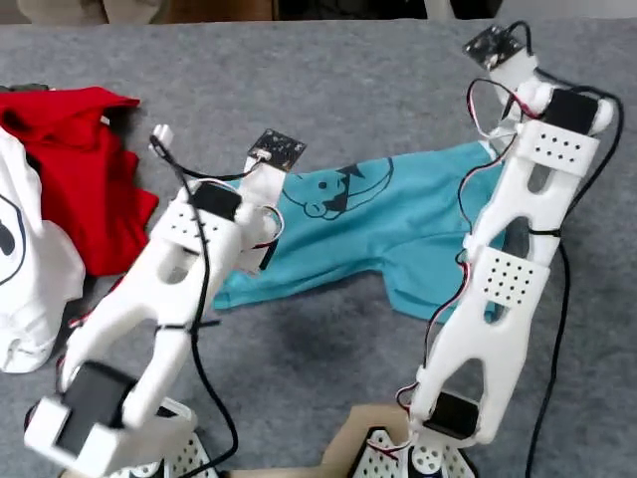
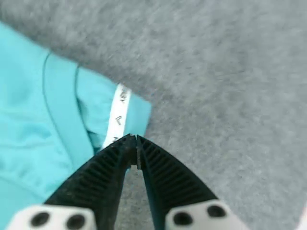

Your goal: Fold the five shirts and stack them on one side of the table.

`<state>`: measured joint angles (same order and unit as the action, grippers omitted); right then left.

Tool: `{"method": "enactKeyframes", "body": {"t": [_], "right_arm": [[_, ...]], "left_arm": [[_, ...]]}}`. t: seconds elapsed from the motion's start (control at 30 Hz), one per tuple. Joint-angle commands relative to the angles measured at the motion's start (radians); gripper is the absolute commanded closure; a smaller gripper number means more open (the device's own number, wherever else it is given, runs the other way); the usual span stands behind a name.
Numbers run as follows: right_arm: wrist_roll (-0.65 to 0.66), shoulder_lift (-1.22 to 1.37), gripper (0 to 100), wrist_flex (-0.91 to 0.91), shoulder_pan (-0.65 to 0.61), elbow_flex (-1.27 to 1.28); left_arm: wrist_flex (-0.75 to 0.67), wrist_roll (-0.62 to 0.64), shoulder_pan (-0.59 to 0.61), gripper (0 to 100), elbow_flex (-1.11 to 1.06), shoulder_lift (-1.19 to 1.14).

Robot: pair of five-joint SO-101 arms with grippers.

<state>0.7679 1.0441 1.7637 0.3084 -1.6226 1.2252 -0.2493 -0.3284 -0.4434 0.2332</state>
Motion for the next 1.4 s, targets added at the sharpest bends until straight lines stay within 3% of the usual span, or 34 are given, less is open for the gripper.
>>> {"method": "enactKeyframes", "body": {"t": [0.0,0.1,0.23,0.37,0.73,0.87,1.03,1.2,1.37], "right_arm": [[-0.055,-0.150,99.4,0.023,0.025,-0.039],[-0.124,-0.200,99.4,0.023,0.024,-0.044],[-0.216,-0.255,99.4,0.021,0.024,-0.039],[-0.232,-0.245,99.4,0.021,0.013,-0.038],[-0.199,-0.177,99.4,0.025,0.008,0.214],[-0.192,-0.337,99.4,0.026,0.005,0.418],[-0.152,-0.636,99.4,0.000,-0.087,0.894],[-0.167,-0.835,99.4,-0.256,-0.173,1.376],[-0.170,-0.825,99.4,-0.595,-0.171,1.701]], "left_arm": [[0.015,-0.009,0.002,98,0.006,0.088],[-0.058,-0.008,-0.005,98,-0.103,0.088],[-0.333,0.000,0.002,98,-0.338,0.059],[-0.425,0.041,0.029,98,-0.425,-0.018],[-0.356,0.038,0.115,98,-0.417,-0.050],[-0.362,0.038,0.106,98,-0.411,-0.050],[-0.334,0.046,0.107,98,-0.327,-0.048],[-0.173,0.046,0.107,98,-0.094,-0.048],[-0.104,0.040,0.117,98,0.118,-0.056]]}}
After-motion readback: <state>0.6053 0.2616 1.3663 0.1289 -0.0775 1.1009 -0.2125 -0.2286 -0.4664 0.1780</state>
